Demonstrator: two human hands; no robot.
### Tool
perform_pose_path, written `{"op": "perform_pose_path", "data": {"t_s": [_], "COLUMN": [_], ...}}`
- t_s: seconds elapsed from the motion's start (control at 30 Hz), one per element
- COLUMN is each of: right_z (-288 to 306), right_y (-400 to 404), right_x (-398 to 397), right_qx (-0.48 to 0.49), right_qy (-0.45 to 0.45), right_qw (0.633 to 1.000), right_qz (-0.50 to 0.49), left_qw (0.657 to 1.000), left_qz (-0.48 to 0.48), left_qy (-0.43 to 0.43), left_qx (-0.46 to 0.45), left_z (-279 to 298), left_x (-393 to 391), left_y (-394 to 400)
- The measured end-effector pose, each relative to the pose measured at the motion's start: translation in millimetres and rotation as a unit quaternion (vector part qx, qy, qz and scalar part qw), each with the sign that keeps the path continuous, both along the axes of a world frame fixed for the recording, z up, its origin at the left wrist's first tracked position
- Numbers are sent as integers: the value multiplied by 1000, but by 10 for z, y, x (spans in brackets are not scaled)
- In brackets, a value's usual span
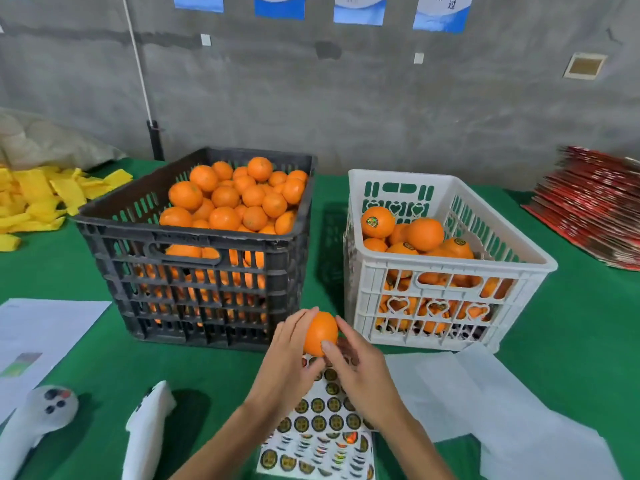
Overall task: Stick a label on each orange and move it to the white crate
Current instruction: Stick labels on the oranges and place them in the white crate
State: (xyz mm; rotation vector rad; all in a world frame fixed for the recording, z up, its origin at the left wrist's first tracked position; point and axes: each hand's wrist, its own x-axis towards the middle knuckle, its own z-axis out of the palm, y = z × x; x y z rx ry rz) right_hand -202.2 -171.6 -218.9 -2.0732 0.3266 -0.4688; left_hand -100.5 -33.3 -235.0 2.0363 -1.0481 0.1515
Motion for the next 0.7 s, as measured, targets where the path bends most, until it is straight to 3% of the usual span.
{"op": "perform_pose_path", "data": {"t_s": [0.17,0.3,0.7], "right_z": [-328,-415,-385], "right_y": [-58,-60,-25], "right_x": [-129,-133,-106], "right_qx": [-122,-165,-238], "right_qy": [112,139,93], "right_qw": [983,973,966], "right_qz": [74,85,29], "left_qw": [995,994,992], "left_qz": [28,27,20], "left_qy": [86,97,121], "left_qx": [29,32,1], "left_z": [-319,-345,-327], "left_x": [47,50,27], "left_y": [89,86,116]}}
